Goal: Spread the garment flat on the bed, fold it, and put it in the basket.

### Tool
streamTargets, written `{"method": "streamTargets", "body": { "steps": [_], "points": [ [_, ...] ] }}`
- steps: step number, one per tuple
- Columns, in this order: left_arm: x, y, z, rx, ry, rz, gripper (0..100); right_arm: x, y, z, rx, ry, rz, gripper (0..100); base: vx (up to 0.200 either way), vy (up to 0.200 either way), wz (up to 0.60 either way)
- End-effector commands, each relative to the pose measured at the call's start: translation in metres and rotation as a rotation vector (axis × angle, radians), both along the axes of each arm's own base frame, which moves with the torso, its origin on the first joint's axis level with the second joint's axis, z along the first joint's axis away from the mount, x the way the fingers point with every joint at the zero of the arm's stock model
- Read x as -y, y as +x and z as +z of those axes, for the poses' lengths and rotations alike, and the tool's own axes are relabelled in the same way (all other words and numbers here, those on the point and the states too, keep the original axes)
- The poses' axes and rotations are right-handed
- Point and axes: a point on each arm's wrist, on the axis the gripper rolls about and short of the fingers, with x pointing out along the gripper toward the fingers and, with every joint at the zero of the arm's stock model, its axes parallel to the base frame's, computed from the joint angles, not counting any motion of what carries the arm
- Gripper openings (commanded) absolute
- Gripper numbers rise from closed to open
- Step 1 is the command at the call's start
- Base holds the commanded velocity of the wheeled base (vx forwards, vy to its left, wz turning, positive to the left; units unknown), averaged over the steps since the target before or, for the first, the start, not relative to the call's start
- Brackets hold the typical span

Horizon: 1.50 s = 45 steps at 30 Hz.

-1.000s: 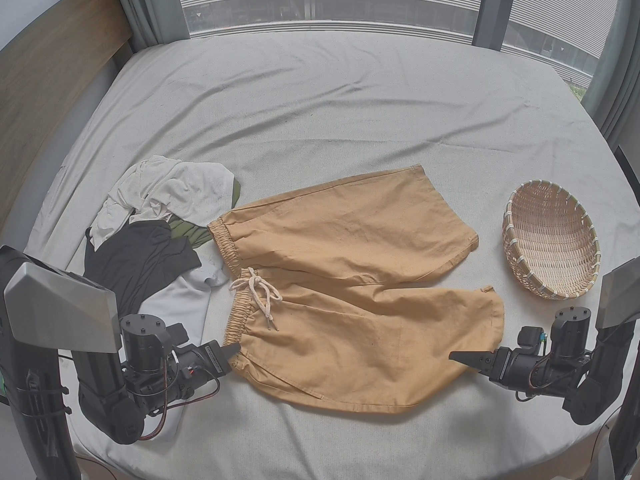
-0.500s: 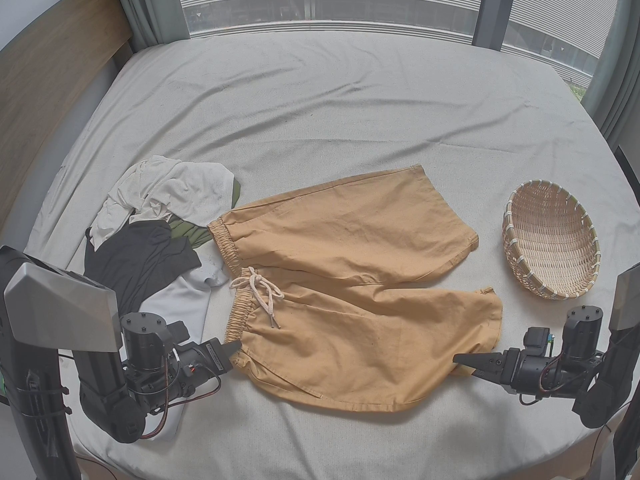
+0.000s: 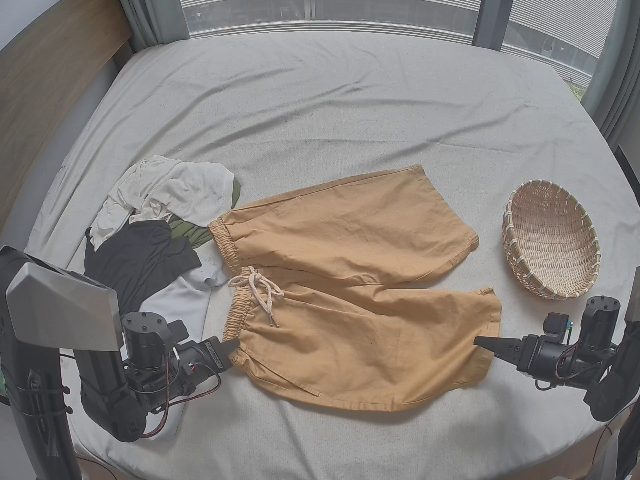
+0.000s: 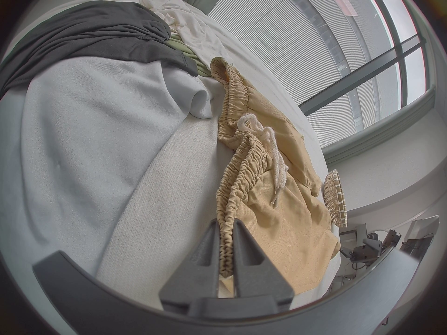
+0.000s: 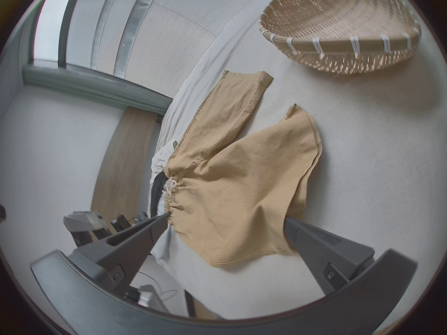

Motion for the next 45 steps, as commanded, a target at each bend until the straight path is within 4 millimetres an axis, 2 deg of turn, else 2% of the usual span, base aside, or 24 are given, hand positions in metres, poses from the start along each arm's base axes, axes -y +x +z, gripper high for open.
{"method": "streamTargets", "body": {
  "steps": [1, 7, 10, 17, 24, 25, 35, 42, 45],
  "points": [
    [0.001, 0.000, -0.001, -0.004, 0.003, 0.001, 0, 0.013, 0.000, -0.025, -0.093, -0.050, -0.038, 100, 0.000, 0.000, 0.00],
    [0.001, 0.000, -0.002, -0.004, 0.003, -0.001, 0, 0.014, 0.001, -0.030, -0.090, -0.083, -0.027, 100, 0.000, 0.000, 0.00],
    [0.001, 0.000, -0.002, -0.004, 0.003, -0.001, 0, 0.017, 0.001, -0.045, -0.091, -0.171, -0.002, 100, 0.000, 0.000, 0.00],
    [0.001, 0.000, -0.001, -0.003, 0.002, 0.001, 0, 0.015, 0.001, -0.046, -0.086, -0.182, 0.020, 100, 0.000, 0.000, 0.00],
    [0.001, 0.001, -0.001, 0.003, 0.000, 0.003, 0, 0.005, 0.001, -0.047, -0.076, -0.195, 0.072, 100, 0.000, 0.000, 0.00],
    [0.001, 0.001, -0.001, 0.003, 0.000, 0.003, 0, 0.003, 0.001, -0.048, -0.080, -0.195, 0.080, 0, 0.000, 0.000, 0.00],
    [0.000, -0.001, 0.000, -0.003, -0.002, 0.003, 0, 0.000, -0.002, -0.049, -0.095, -0.194, 0.100, 0, 0.000, 0.000, 0.00],
    [-0.008, -0.018, 0.003, -0.048, -0.001, -0.014, 0, -0.002, -0.012, -0.043, -0.172, -0.201, 0.120, 0, 0.000, 0.000, 0.00],
    [-0.015, -0.031, -0.002, -0.118, -0.014, -0.066, 0, -0.002, -0.016, -0.041, -0.196, -0.203, 0.129, 0, 0.000, 0.000, 0.00]
  ]
}}
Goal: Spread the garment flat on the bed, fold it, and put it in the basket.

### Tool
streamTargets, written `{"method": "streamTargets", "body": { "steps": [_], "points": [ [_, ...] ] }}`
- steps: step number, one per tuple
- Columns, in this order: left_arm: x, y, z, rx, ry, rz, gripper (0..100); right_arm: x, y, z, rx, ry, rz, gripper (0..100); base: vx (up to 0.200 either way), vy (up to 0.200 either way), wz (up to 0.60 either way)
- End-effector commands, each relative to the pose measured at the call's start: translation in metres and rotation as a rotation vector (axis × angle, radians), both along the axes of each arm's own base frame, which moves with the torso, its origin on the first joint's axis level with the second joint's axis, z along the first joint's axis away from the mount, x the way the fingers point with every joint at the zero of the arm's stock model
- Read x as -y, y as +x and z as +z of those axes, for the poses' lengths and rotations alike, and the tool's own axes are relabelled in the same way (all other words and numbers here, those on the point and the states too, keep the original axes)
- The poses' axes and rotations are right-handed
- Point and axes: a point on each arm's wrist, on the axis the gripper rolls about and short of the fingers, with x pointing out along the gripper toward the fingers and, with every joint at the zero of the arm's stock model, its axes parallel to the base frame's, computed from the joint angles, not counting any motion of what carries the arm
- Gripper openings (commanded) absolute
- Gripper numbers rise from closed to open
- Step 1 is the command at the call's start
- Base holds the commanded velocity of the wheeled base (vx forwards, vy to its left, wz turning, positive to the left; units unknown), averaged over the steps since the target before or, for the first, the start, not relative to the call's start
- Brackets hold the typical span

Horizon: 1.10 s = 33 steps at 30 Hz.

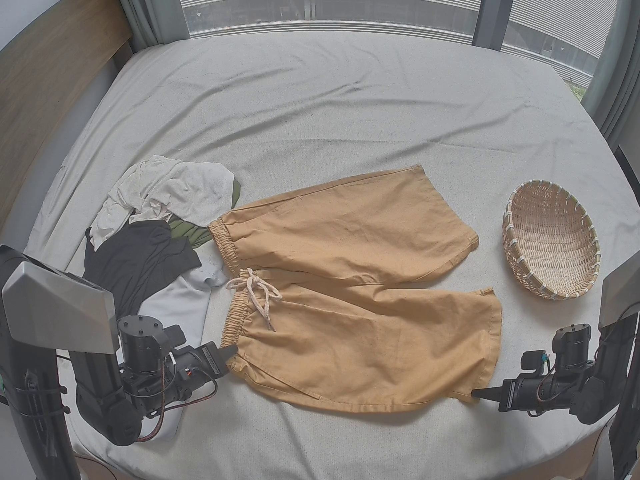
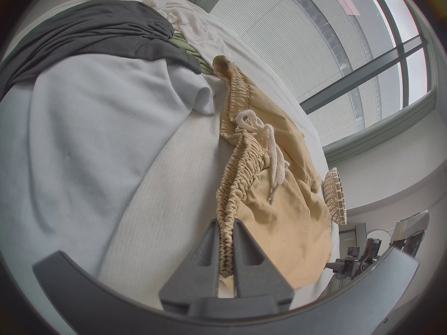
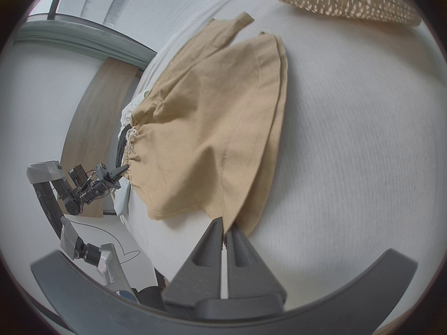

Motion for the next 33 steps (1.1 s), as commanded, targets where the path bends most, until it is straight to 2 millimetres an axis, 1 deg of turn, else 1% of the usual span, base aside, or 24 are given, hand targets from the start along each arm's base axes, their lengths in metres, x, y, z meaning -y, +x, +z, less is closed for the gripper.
{"method": "streamTargets", "body": {
  "steps": [1, 2, 6, 14, 18, 24, 26, 33],
  "points": [
    [-0.010, -0.017, -0.001, -0.069, -0.012, -0.040, 0, -0.002, -0.008, 0.009, 0.000, -0.002, 0.014, 0, 0.000, 0.000, 0.00],
    [-0.012, -0.022, -0.003, -0.100, -0.025, -0.070, 0, -0.002, -0.009, 0.009, -0.015, -0.004, 0.018, 0, 0.000, 0.000, 0.00],
    [-0.019, -0.031, -0.006, -0.151, -0.042, -0.101, 0, -0.006, -0.014, 0.006, -0.065, -0.010, 0.040, 0, 0.000, 0.000, 0.00],
    [-0.034, -0.037, -0.016, -0.190, 0.003, -0.109, 0, -0.008, -0.019, 0.004, -0.103, -0.021, 0.064, 0, 0.000, 0.000, 0.00],
    [-0.037, -0.039, -0.017, -0.198, 0.012, -0.107, 0, -0.006, -0.020, 0.003, -0.122, -0.023, 0.056, 0, 0.000, 0.000, 0.00],
    [-0.035, -0.038, -0.020, -0.201, 0.018, -0.113, 0, -0.006, -0.024, 0.005, -0.142, -0.025, 0.058, 0, 0.000, 0.000, 0.00],
    [-0.036, -0.033, -0.023, -0.193, 0.024, -0.105, 0, -0.005, -0.028, 0.009, -0.153, -0.034, 0.065, 0, 0.000, 0.000, 0.00],
    [-0.034, -0.033, -0.022, -0.186, 0.025, -0.114, 0, -0.001, -0.027, 0.009, -0.148, -0.035, 0.039, 0, 0.000, 0.000, 0.00]
  ]
}}
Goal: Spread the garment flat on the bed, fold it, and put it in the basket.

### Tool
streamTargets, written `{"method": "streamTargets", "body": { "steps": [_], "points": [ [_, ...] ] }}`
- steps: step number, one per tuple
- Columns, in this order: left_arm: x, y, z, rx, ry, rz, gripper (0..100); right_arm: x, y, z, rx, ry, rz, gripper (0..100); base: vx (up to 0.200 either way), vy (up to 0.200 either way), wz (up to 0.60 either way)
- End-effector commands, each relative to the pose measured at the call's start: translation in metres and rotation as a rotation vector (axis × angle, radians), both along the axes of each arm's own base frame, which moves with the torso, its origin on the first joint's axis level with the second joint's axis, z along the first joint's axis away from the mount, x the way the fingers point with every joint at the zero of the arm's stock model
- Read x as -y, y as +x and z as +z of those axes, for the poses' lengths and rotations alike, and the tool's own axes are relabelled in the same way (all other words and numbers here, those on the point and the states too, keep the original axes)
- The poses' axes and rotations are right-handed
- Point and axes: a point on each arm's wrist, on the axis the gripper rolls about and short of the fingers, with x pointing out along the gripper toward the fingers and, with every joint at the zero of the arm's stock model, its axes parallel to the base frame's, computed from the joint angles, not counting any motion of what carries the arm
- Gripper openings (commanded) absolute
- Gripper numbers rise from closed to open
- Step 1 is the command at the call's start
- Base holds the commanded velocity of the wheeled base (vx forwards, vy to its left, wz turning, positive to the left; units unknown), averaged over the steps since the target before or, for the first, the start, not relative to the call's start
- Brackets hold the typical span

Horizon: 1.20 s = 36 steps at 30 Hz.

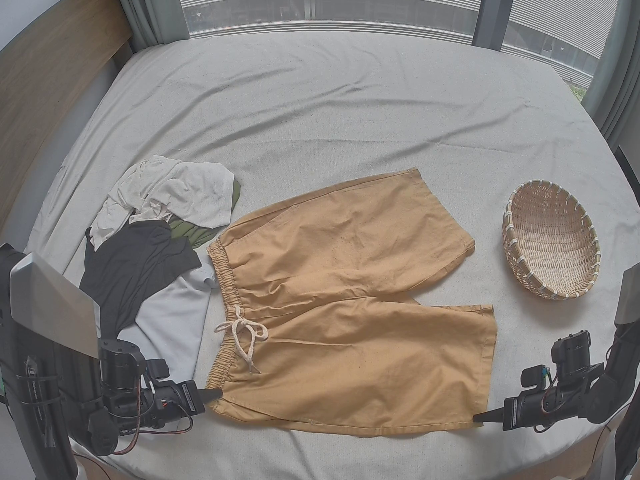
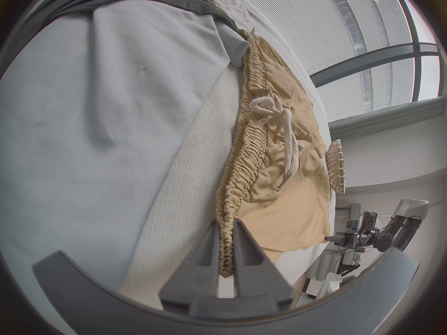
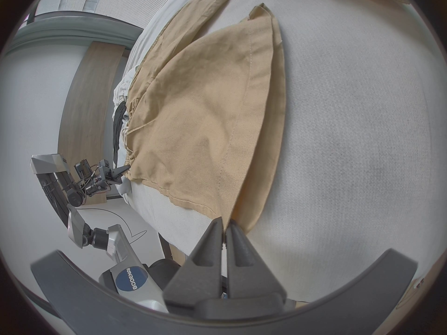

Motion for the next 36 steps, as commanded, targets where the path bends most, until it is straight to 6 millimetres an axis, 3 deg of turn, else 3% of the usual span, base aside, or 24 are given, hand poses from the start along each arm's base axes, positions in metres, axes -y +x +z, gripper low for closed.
{"method": "streamTargets", "body": {
  "steps": [1, 9, 10, 18, 21, 26, 36],
  "points": [
    [0.001, 0.000, -0.001, -0.001, 0.002, -0.003, 0, 0.003, -0.004, 0.002, -0.002, -0.002, -0.012, 0, 0.000, 0.000, 0.00],
    [0.001, -0.001, 0.000, 0.004, 0.007, -0.004, 0, 0.005, -0.004, 0.002, 0.005, -0.008, -0.014, 0, 0.000, 0.000, 0.00],
    [0.001, -0.001, 0.001, 0.009, 0.007, -0.004, 100, 0.005, -0.004, 0.002, 0.005, -0.008, -0.014, 100, 0.000, 0.000, 0.00],
    [-0.004, 0.005, 0.033, 0.139, -0.053, 0.038, 100, 0.014, 0.005, 0.018, 0.143, 0.016, -0.090, 100, 0.000, 0.000, 0.00],
    [-0.003, 0.009, 0.053, 0.220, -0.099, 0.054, 100, 0.026, 0.026, 0.033, 0.297, 0.039, -0.179, 100, 0.000, 0.000, 0.00],
    [0.004, 0.009, 0.058, 0.237, -0.110, 0.031, 100, 0.033, 0.049, 0.043, 0.383, 0.074, -0.290, 100, 0.000, 0.000, 0.00],
    [0.005, 0.007, 0.056, 0.226, -0.106, 0.031, 100, 0.037, 0.098, 0.026, 0.410, 0.077, -0.329, 100, 0.000, 0.000, 0.00]
  ]
}}
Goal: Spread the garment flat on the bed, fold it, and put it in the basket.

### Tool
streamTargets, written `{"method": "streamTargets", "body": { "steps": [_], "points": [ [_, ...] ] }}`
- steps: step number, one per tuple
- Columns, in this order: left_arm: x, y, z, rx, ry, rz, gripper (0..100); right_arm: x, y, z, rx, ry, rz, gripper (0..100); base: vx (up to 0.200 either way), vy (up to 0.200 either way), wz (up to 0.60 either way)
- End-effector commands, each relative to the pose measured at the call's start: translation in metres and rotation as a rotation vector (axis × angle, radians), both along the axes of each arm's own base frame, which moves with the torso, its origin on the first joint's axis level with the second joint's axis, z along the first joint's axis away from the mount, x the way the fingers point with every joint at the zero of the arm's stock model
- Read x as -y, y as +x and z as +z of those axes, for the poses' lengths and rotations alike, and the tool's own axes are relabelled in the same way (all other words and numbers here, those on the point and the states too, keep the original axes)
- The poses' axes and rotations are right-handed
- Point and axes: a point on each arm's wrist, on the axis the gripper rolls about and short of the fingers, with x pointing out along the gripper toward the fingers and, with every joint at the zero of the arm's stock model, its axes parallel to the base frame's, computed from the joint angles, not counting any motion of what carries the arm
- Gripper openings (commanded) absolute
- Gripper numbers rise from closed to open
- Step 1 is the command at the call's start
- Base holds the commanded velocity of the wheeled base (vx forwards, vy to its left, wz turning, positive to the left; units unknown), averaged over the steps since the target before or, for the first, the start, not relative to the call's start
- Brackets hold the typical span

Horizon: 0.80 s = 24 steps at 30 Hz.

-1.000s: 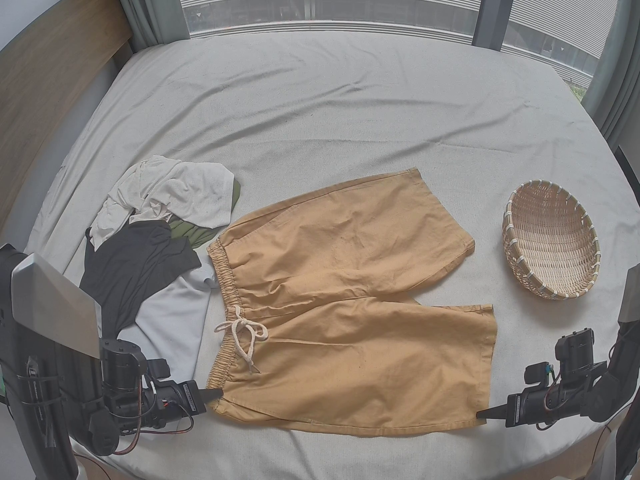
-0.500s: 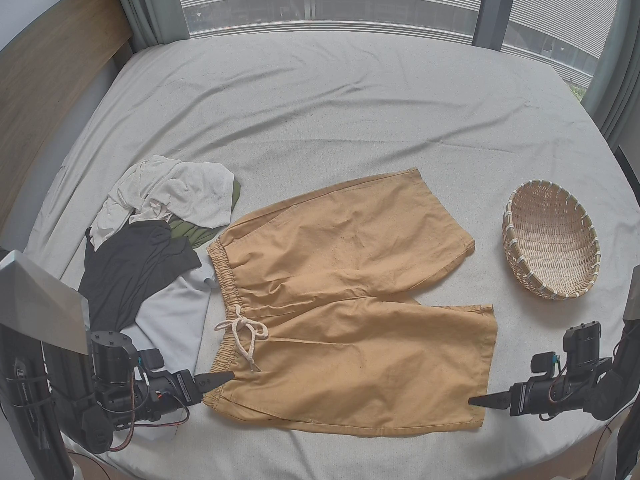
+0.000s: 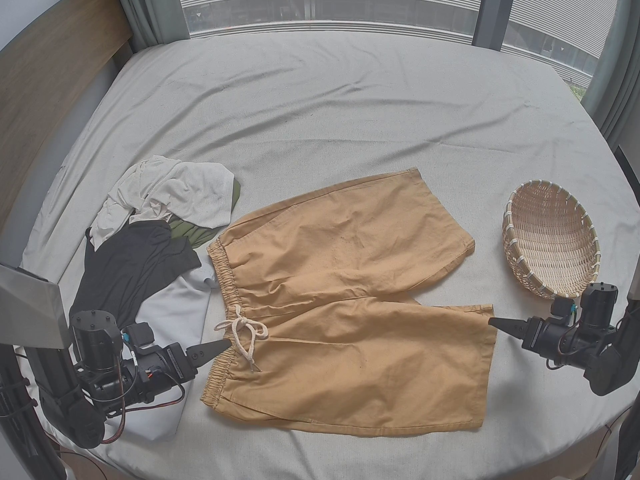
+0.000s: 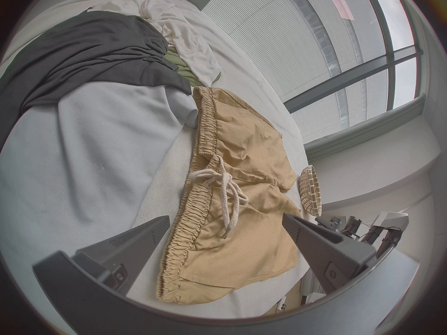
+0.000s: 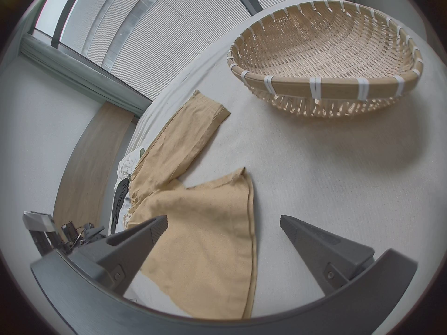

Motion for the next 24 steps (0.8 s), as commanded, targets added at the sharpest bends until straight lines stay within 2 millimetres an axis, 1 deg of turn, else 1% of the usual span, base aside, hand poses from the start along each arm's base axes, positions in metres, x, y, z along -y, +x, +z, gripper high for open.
{"method": "streamTargets", "body": {
  "steps": [1, 6, 14, 15, 24],
  "points": [
    [0.001, -0.001, 0.002, 0.005, -0.001, -0.002, 100, 0.001, 0.028, -0.014, 0.004, -0.013, -0.026, 100, 0.000, 0.000, 0.00],
    [0.000, -0.003, 0.001, -0.002, 0.001, -0.001, 100, -0.003, 0.042, -0.012, 0.040, -0.017, -0.013, 100, 0.000, 0.000, 0.00],
    [0.000, -0.005, 0.000, -0.012, 0.003, -0.001, 100, -0.011, 0.044, -0.011, 0.047, -0.018, 0.014, 100, 0.000, 0.000, 0.00],
    [0.000, -0.005, 0.000, -0.013, 0.003, -0.002, 100, -0.011, 0.044, -0.011, 0.047, -0.018, 0.014, 0, 0.000, 0.000, 0.00],
    [0.000, -0.005, -0.001, -0.015, 0.005, -0.001, 100, -0.012, 0.046, -0.010, 0.056, -0.019, 0.015, 0, 0.000, 0.000, 0.00]
  ]
}}
